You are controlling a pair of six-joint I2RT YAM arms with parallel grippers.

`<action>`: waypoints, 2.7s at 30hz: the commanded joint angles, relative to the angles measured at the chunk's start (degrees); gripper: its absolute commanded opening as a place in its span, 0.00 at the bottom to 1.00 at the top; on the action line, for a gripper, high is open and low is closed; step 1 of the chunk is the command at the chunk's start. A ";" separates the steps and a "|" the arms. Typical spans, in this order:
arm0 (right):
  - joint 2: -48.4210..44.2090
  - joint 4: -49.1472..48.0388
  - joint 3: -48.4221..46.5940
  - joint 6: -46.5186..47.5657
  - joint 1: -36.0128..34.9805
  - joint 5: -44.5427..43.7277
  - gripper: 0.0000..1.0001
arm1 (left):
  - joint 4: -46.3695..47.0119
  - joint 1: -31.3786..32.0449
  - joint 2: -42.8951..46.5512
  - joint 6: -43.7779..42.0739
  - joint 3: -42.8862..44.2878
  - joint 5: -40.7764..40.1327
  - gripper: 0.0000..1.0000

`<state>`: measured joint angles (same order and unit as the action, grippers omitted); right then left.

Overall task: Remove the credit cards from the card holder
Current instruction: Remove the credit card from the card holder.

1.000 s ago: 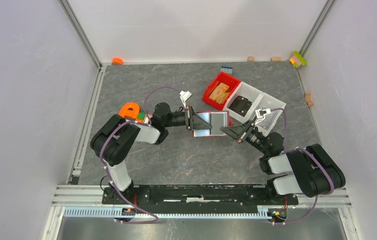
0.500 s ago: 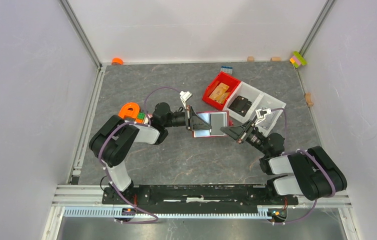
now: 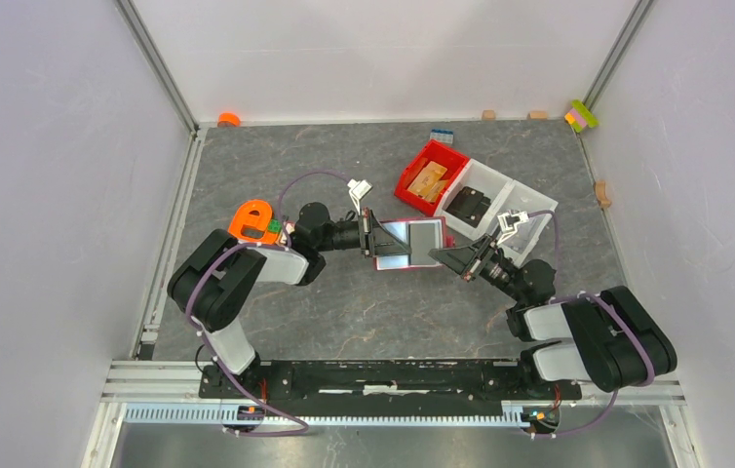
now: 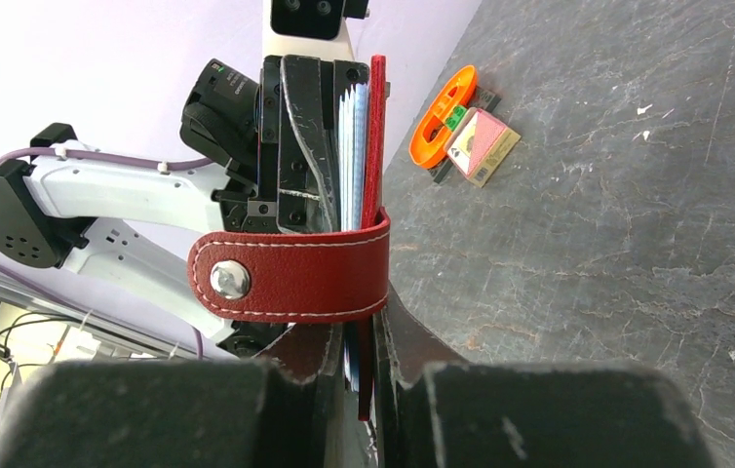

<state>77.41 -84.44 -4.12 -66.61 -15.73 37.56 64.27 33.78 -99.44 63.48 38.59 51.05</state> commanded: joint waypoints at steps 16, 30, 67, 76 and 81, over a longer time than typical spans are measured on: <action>7.87 15.24 -5.40 14.44 -3.26 -5.92 0.18 | -20.27 -1.00 -2.43 -10.27 3.74 -5.72 0.02; 11.04 32.20 -10.54 23.92 -6.65 -14.21 0.54 | -50.08 -0.48 6.06 -27.91 5.78 -24.03 0.26; 10.35 43.31 -15.00 28.43 -14.55 -22.13 0.44 | -70.77 1.02 -6.69 -42.84 20.08 -34.59 0.46; 8.06 46.82 -16.45 31.04 -14.37 -25.30 0.58 | -73.67 2.37 -7.62 -45.96 22.23 -39.80 0.42; 8.31 47.02 -16.79 31.19 -14.16 -24.97 0.44 | -74.89 3.38 -7.79 -47.06 23.03 -41.90 0.42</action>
<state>86.59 -38.26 -19.22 -36.91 -30.00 13.80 -7.88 36.32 -105.49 20.91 61.06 14.35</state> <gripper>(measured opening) 0.490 0.419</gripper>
